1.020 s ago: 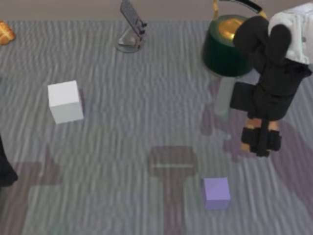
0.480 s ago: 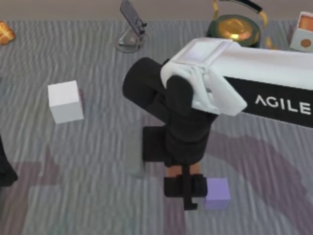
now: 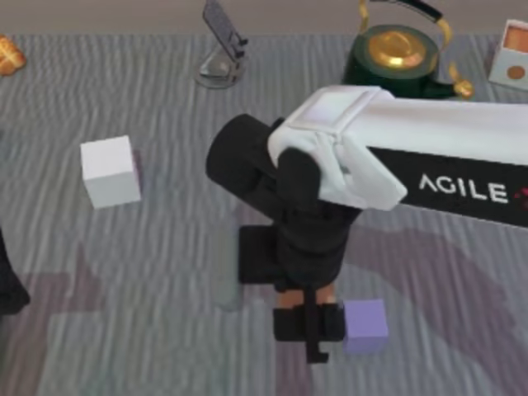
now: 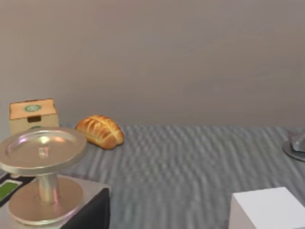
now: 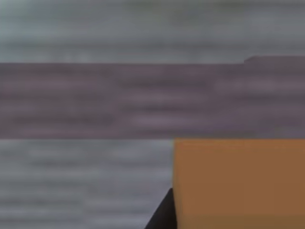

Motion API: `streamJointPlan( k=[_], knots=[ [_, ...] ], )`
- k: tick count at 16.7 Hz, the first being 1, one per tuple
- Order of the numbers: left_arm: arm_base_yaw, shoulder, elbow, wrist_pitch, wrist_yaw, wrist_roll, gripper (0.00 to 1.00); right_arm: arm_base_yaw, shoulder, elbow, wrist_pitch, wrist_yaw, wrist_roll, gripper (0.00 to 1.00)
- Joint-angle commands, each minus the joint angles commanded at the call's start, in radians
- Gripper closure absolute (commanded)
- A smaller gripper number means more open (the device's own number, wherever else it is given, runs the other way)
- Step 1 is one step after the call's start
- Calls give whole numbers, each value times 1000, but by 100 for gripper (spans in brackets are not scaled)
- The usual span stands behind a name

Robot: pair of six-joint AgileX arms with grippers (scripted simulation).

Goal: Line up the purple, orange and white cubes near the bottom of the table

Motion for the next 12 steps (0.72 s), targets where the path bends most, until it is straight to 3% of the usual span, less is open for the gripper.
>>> streamJointPlan(
  k=[5,10,12],
  knots=[
    [0,0,0,0,0,0,0,4,54,-111,169,2,2,100],
    [0,0,0,0,0,0,0,4,60,-122,182,2,2,100],
    [0,0,0,0,0,0,0,4,60,-122,182,2,2,85]
  ],
)
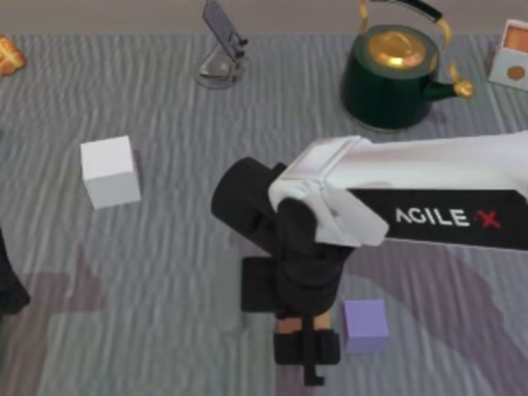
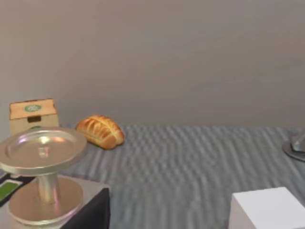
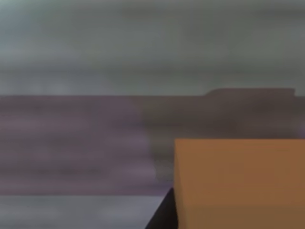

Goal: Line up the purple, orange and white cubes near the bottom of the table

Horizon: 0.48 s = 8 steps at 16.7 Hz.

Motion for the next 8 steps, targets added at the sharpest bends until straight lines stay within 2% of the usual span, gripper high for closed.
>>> streamJointPlan(
  k=[8],
  knots=[
    [0,0,0,0,0,0,0,0,0,0,0,0,0,25]
  ],
)
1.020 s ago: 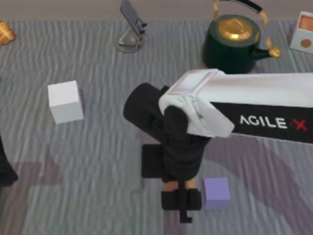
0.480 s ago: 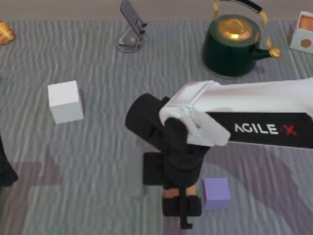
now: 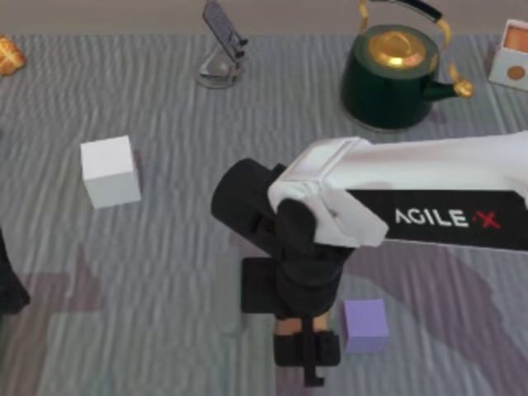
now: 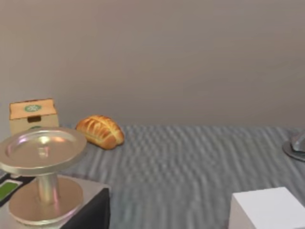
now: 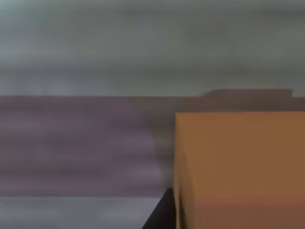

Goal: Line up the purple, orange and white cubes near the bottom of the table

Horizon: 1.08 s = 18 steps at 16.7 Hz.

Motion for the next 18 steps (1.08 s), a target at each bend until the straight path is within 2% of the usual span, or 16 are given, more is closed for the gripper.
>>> streamJointPlan(
  k=[3,4,13,18],
  knots=[
    [0,0,0,0,0,0,0,0,0,0,0,0,0,2],
    [0,0,0,0,0,0,0,0,0,0,0,0,0,0],
    [0,0,0,0,0,0,0,-1,-1,3,-4,0,-1,0],
    [0,0,0,0,0,0,0,6,-46,106,-164,-1,-5,0]
  ],
)
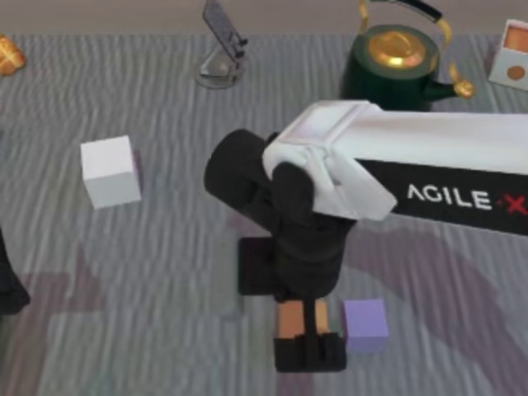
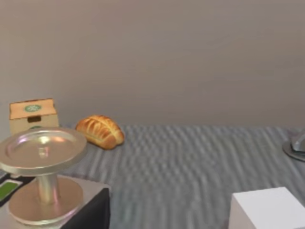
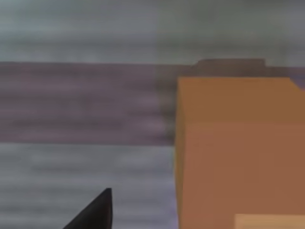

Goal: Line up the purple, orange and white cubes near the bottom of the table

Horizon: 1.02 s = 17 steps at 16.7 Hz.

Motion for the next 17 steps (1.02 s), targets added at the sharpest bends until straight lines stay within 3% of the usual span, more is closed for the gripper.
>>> streamJointPlan(
  k=[3,10,17],
  knots=[
    [0,0,0,0,0,0,0,0,-35,57,-82,0,0,0],
    [-8,29,30,-28,12,23,0,-15,-59,42,-67,0,9,0],
    [-79,463,423,-364,106,299,0,-175,-384,-207,145,-12,119,0]
  ],
)
